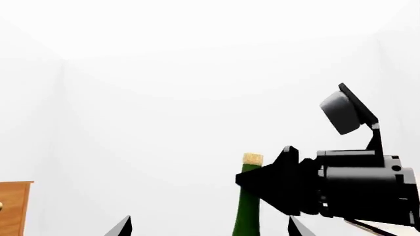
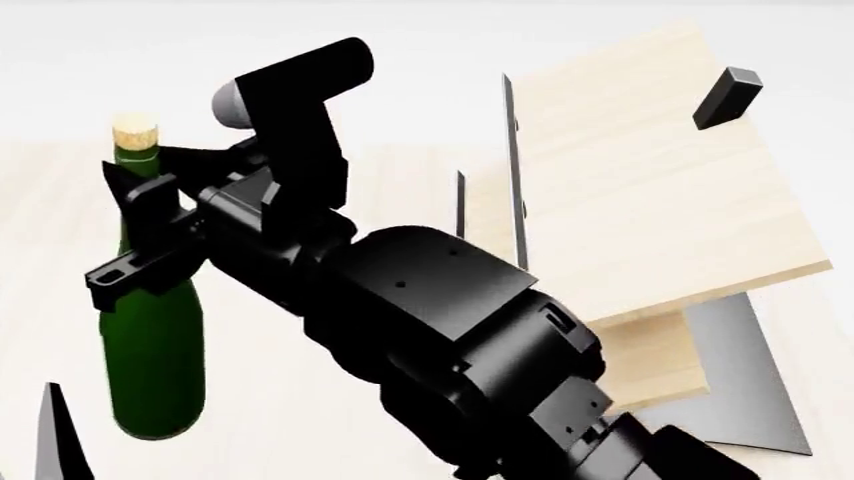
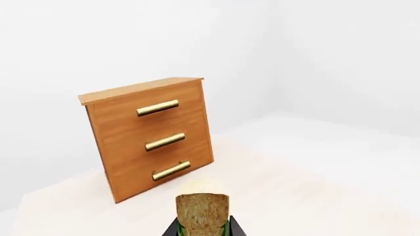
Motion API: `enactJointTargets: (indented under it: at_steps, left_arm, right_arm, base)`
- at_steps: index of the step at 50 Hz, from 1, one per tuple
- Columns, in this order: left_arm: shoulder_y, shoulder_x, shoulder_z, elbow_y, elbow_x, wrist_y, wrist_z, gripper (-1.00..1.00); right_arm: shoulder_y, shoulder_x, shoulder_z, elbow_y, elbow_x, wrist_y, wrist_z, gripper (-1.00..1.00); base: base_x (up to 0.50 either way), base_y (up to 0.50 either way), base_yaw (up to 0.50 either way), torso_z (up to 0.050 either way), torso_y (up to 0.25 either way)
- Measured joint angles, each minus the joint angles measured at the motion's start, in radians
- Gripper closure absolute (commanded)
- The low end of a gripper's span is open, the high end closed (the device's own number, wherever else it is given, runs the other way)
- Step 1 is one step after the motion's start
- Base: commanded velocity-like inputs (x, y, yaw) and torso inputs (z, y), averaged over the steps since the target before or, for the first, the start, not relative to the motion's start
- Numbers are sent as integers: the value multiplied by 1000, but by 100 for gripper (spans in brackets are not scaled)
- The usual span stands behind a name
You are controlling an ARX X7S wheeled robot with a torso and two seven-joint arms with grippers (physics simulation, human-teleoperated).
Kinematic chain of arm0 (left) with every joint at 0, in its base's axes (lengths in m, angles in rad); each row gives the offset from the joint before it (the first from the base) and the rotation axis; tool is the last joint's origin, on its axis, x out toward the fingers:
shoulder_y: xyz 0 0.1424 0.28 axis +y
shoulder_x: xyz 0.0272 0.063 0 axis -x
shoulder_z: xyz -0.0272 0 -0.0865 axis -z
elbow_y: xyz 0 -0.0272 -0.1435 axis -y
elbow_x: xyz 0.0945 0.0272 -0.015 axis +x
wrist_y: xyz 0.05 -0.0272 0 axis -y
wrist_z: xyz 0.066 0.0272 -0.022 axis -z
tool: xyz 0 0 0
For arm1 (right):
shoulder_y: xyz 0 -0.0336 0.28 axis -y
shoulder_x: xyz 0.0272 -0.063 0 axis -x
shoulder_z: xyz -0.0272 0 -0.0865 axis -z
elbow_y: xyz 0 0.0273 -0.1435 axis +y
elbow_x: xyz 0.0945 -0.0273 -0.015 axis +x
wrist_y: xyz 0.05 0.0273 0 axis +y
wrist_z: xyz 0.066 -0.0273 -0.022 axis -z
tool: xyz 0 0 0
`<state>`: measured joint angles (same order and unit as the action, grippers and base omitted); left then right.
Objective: Put the wine bottle on the wine rack.
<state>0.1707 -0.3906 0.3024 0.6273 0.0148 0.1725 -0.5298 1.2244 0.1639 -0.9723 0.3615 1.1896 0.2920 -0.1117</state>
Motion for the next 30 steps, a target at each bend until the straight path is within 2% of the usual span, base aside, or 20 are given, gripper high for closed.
enactJointTargets:
  at_steps: [14, 30]
  left_arm:
    - [-2, -4, 0, 0, -4, -1, -3, -100]
    - [-3, -7, 3, 1, -7, -3, -6, -100]
  right_arm:
    - [81, 125, 134, -149, 163, 64, 172, 100]
    - [118, 258, 320, -212, 381, 76, 390, 100]
  base:
    - [0, 0, 0, 0, 0]
    - [0, 0, 0, 0, 1]
